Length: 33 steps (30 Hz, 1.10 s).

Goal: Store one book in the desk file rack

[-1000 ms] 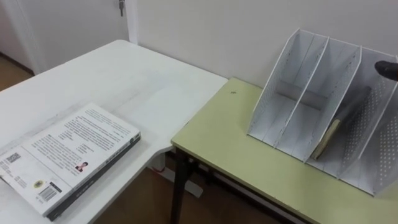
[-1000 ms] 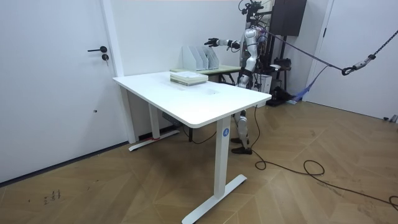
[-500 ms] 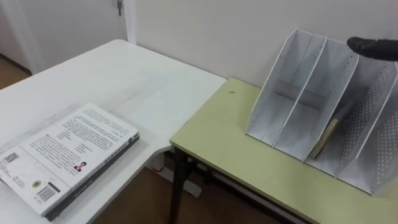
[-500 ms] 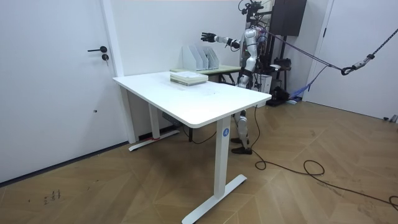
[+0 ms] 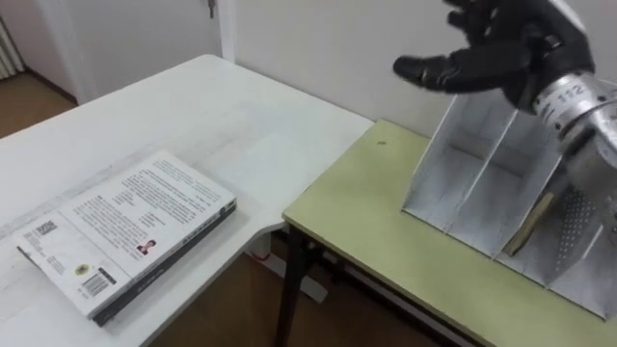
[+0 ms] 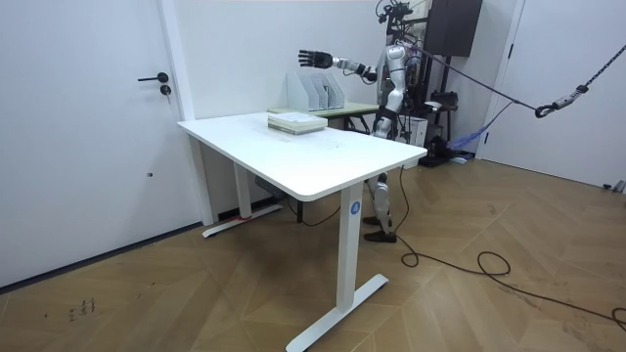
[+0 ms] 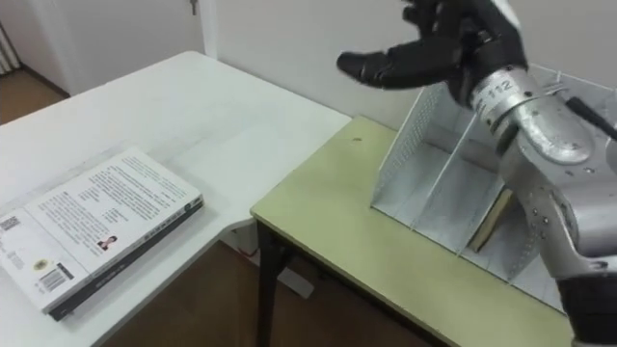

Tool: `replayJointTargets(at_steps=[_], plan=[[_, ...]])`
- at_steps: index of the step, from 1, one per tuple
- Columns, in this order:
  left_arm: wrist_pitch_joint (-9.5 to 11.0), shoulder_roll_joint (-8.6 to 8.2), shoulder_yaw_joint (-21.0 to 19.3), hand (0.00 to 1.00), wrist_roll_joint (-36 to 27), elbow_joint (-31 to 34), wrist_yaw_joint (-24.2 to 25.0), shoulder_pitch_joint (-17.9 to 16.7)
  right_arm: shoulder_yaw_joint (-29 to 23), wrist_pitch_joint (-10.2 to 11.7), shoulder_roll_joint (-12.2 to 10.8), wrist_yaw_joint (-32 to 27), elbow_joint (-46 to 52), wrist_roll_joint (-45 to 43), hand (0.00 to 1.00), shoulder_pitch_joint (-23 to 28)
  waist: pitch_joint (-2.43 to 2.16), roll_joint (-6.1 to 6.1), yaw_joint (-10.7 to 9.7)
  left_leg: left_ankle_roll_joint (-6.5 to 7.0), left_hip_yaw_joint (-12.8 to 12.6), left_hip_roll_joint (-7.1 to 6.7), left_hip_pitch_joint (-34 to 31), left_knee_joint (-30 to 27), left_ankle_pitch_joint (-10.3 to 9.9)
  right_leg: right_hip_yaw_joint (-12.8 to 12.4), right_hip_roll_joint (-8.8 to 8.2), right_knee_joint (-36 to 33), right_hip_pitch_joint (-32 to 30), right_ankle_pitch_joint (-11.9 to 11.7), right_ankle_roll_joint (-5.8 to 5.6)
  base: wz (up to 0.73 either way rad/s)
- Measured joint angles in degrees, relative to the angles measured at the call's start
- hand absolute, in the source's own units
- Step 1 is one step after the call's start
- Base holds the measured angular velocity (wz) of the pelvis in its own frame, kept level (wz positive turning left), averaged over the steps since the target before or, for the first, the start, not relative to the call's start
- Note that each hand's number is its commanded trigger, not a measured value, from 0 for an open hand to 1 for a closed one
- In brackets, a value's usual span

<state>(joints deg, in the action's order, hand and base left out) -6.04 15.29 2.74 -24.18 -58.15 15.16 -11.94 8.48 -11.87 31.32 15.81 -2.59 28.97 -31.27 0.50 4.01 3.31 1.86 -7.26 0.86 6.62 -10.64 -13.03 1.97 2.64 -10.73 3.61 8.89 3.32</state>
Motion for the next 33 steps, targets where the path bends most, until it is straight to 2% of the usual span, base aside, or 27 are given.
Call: replayJointTargets(at_steps=[4, 7, 10, 14, 16, 18, 21, 24, 28, 29, 31, 33], plan=[[0.1, 0.82, 1.8, 0.00, 0.1, -2.0, 0.9, 2.2, 5.2, -0.1, -0.1, 9.0, 1.6, -1.7, 0.00, 2.1, -0.07, 0.10, 1.0, -0.05, 0.1, 0.07, -0.1, 0.1, 0.0, 0.5, 0.00, -0.1, -0.2, -0.1, 0.09, 0.00], [0.1, 1.23, 2.3, 0.00, 0.0, -2.4, 1.7, 2.6, 6.6, -0.1, -0.2, 14.4, 1.5, -2.6, 0.00, 4.2, -0.43, 0.65, 1.9, -0.05, 0.1, 0.10, 0.2, 0.1, 0.0, 0.6, 0.01, 0.0, 0.2, -0.1, 0.11, 0.01], [0.0, 1.61, 3.0, 0.00, -0.2, -2.6, 1.9, 2.9, 8.4, -0.1, -1.7, 19.1, 1.3, -4.2, 0.00, 8.3, -0.55, 0.92, 2.9, -0.05, 0.1, 0.13, 0.5, 0.1, 0.0, 0.7, 0.00, 0.0, 0.5, -0.1, 0.11, 0.01], [-0.6, 1.24, 3.3, 0.00, -0.8, -4.0, 1.8, 4.5, 8.6, -0.5, -4.8, 23.3, -1.4, -8.3, 0.00, 17.1, -0.22, 0.57, 3.6, 0.03, 1.3, -0.20, 0.1, 0.2, -0.1, 1.9, -0.44, 0.0, 0.9, -0.1, 0.05, 0.14], [-0.6, 1.24, 4.5, 0.00, -1.6, -3.9, 1.4, 4.4, 9.5, -0.5, -5.0, 23.9, -3.7, -10.7, 0.00, 20.3, 0.11, 0.02, 3.7, 0.06, 1.3, -0.27, 0.1, 0.0, -0.1, 2.0, -0.54, 0.0, 1.0, -0.1, -0.01, 0.00], [-0.6, 0.97, 5.0, 0.00, -1.6, -3.9, 1.2, 4.7, 10.3, -0.5, -5.6, 24.1, -7.2, -14.8, 0.00, 23.7, 0.07, -0.49, 3.8, 0.09, 1.3, -0.30, -0.1, -0.1, -0.1, 2.4, -0.63, 0.0, 0.9, -0.1, -0.04, 0.00], [-0.2, 0.45, 5.3, 0.00, -1.9, -4.2, 0.8, 4.8, 10.2, 0.0, -8.5, 23.6, -16.2, -19.9, 0.00, 28.5, -0.26, -1.32, 3.4, 0.08, 1.4, -0.38, -0.6, -0.1, 0.0, 2.8, -0.72, 0.1, 0.3, -0.1, -0.04, 0.00], [0.9, -0.98, 5.2, 0.00, -2.1, -4.6, -0.4, 4.5, 8.1, 0.7, -10.8, 20.9, -25.6, -24.8, 0.00, 33.2, -0.55, -2.42, 3.3, 0.17, 1.4, -0.55, -0.8, -0.1, 0.0, 2.7, -0.80, 0.3, 0.2, -0.1, -0.13, 0.00], [2.2, -1.67, 5.1, 0.00, -2.0, -4.8, -1.8, 3.6, 3.6, 4.1, -14.2, 15.5, -41.7, -26.8, 0.00, 35.5, -0.65, -3.19, 1.3, 0.25, 1.9, -0.71, -0.9, -0.2, 0.1, 3.0, -0.94, 0.9, 0.6, 0.1, -0.29, 0.09], [2.7, -1.95, 4.9, 0.00, -1.5, -5.0, -2.2, 3.5, 2.4, 5.5, -14.9, 13.5, -46.3, -26.4, 0.00, 35.7, -0.46, -2.85, 1.1, 0.24, 2.0, -0.72, -0.9, -0.2, 0.1, 3.1, -0.94, 1.1, 0.8, 0.1, -0.29, 0.05], [3.7, -2.56, 3.8, 0.00, 0.2, -5.4, -2.6, 3.4, 0.1, 6.9, -16.1, 10.3, -51.5, -26.4, 0.00, 36.4, -0.57, -3.07, 1.0, 0.25, 2.0, -0.71, -0.8, -0.2, 0.1, 3.1, -0.94, 1.2, 0.9, 0.1, -0.30, 0.02], [4.2, -3.11, 2.6, 0.00, 1.3, -6.2, -3.3, 3.2, -1.6, 8.3, -17.0, 7.8, -55.9, -25.2, 0.00, 36.9, -0.45, -2.83, 0.4, 0.25, 2.2, -0.72, -0.8, -0.2, 0.1, 3.2, -0.94, 1.5, 1.1, 0.2, -0.32, 0.07]])
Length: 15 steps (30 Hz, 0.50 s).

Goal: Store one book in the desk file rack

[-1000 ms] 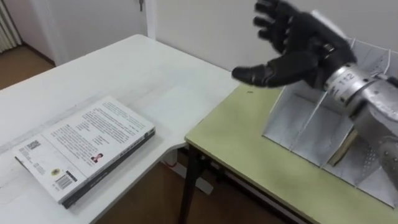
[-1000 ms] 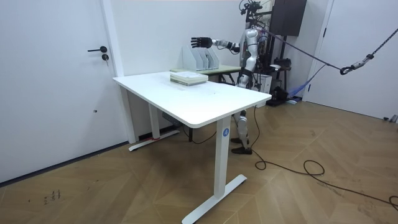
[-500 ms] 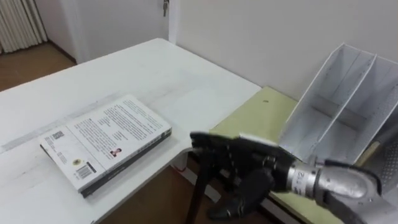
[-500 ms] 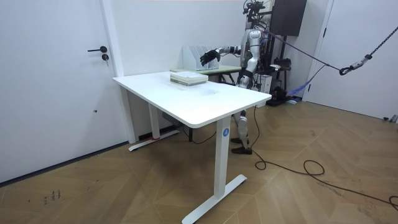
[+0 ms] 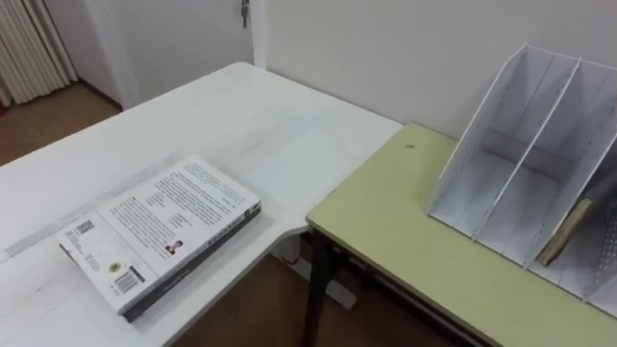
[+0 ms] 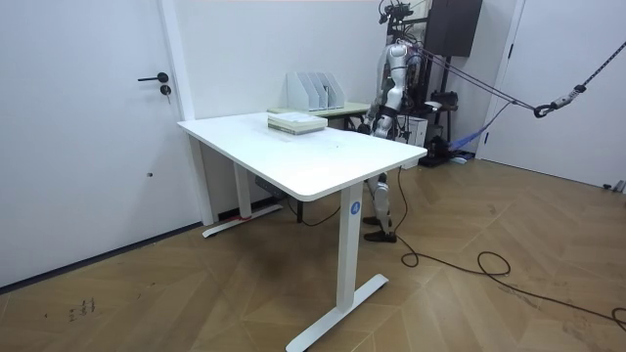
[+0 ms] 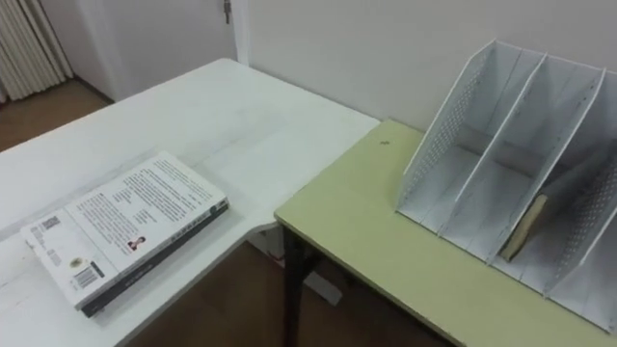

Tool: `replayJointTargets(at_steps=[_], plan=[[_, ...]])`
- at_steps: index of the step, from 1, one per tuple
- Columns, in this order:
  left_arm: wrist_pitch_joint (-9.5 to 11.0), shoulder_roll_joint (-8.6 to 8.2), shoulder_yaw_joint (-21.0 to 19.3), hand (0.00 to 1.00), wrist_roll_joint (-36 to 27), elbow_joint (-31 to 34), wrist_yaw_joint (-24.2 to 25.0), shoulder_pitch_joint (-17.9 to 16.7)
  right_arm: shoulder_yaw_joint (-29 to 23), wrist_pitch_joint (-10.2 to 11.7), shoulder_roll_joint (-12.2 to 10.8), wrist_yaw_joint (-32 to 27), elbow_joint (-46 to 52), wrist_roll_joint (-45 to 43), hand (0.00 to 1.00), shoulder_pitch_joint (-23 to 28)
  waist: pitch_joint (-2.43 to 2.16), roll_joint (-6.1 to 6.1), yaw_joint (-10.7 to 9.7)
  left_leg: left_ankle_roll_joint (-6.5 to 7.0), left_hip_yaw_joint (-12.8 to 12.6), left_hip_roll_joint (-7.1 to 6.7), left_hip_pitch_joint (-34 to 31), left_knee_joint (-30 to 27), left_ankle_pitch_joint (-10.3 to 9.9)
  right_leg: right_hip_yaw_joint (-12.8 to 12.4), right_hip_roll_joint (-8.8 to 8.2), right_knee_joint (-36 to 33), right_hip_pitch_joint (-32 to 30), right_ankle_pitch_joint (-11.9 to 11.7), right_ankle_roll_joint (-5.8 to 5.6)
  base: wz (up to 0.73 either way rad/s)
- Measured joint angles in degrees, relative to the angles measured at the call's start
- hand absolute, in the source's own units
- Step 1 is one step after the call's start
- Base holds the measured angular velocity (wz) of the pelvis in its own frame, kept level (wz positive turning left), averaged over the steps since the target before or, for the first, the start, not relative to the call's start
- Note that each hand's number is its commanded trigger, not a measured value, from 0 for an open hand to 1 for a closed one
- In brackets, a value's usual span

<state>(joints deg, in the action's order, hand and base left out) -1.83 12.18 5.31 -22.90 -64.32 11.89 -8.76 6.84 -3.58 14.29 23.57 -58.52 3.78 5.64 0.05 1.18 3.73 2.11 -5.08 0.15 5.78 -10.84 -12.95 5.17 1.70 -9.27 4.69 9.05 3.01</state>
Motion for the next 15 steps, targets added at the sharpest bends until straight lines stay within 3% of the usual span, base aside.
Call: replayJointTargets(at_steps=[2, 4, 8, 15], plan=[[0.4, -0.08, -1.2, 0.00, 1.0, -0.1, -0.3, -0.4, -2.1, 0.9, -1.0, -1.9, -4.1, 2.2, 0.00, 0.2, -0.15, -0.13, -0.6, -0.01, 0.4, -0.04, 0.2, 0.0, 0.0, 0.2, 0.01, 0.5, 0.3, 0.0, -0.01, 0.08], [0.7, -0.35, -3.5, 0.00, 2.5, -0.5, -0.6, -1.7, -4.9, 2.1, -2.1, -3.6, -8.6, 5.2, 0.00, 0.2, 0.18, 0.11, -1.4, -0.02, 0.5, -0.03, 1.0, 0.4, 0.0, 0.3, 0.07, 0.7, 1.3, 0.1, -0.03, 0.05], [0.8, -0.75, -7.4, 0.00, 5.2, -0.4, -1.2, -2.9, -7.4, 2.6, -2.7, -5.9, -10.9, 5.9, 0.00, 0.2, 0.11, 0.11, -2.2, -0.05, 0.5, -0.05, 1.5, 0.6, 0.0, 0.3, 0.10, 0.6, 1.4, 0.2, -0.06, 0.01], [-0.3, -1.07, -7.9, 0.00, 5.1, -0.4, -1.7, -3.7, -8.2, 2.2, -3.0, -9.7, -13.9, 11.2, 0.00, 0.2, -0.01, -0.15, -3.0, -0.04, 0.9, -0.16, 1.5, 0.6, 0.0, 0.5, 0.03, 0.6, 1.6, 0.3, -0.13, 0.01]])
